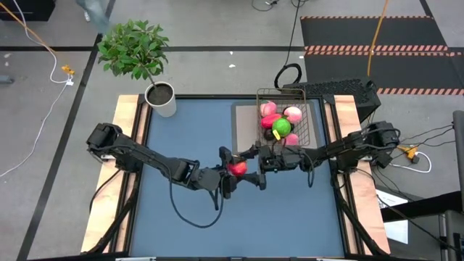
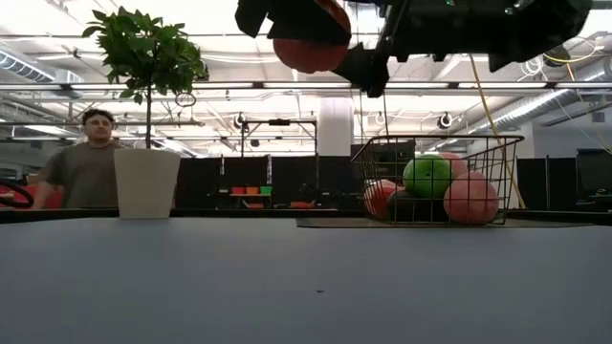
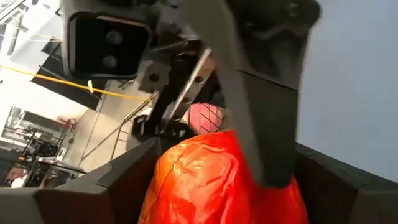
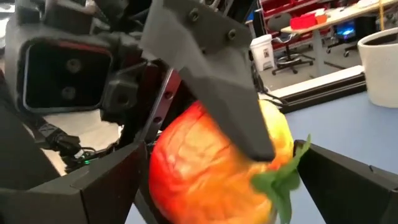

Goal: Build produce basket
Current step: Put the orange tomato into the gold wire basket

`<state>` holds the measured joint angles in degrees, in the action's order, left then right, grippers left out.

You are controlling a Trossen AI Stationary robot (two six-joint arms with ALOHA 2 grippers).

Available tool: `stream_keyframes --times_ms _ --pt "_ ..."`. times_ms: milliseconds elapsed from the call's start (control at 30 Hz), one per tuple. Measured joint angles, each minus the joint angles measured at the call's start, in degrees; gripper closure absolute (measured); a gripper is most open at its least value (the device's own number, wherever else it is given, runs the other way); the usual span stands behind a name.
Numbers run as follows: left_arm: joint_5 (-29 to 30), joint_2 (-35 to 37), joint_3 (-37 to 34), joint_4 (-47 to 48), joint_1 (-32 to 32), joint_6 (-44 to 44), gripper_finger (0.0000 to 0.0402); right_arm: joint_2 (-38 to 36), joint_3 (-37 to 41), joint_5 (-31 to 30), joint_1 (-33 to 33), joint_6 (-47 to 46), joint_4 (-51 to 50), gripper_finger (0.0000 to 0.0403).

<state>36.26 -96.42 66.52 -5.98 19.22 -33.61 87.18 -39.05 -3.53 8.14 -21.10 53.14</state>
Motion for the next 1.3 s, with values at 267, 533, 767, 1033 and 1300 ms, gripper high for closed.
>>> stream_keyframes --times_ms 267,533,767,1033,1300 --pt "-0.58 0.0 0.04 -0.5 -0.35 -1.85 0.0107 -0.02 -1.79 0.76 -0.48 -0.73 -3.27 0.0022" --pt "-0.2 -0.01 0.04 -0.45 -0.59 -1.85 0.009 -0.07 -1.79 0.59 -0.99 -2.16 -3.93 0.0098" --pt "0.91 -0.07 0.04 -0.71 -0.79 -1.13 0.0085 -0.31 -1.84 -1.23 -1.04 -1.39 -5.07 0.0098" --pt "11.25 1.89 0.09 0.98 0.33 4.34 0.0008 -6.7 -1.71 -5.13 -4.37 4.21 -15.35 0.01" --pt "14.87 5.61 0.2 12.63 -0.2 19.79 0.0025 -18.21 -1.66 -21.86 -10.77 15.59 -34.21 0.01"
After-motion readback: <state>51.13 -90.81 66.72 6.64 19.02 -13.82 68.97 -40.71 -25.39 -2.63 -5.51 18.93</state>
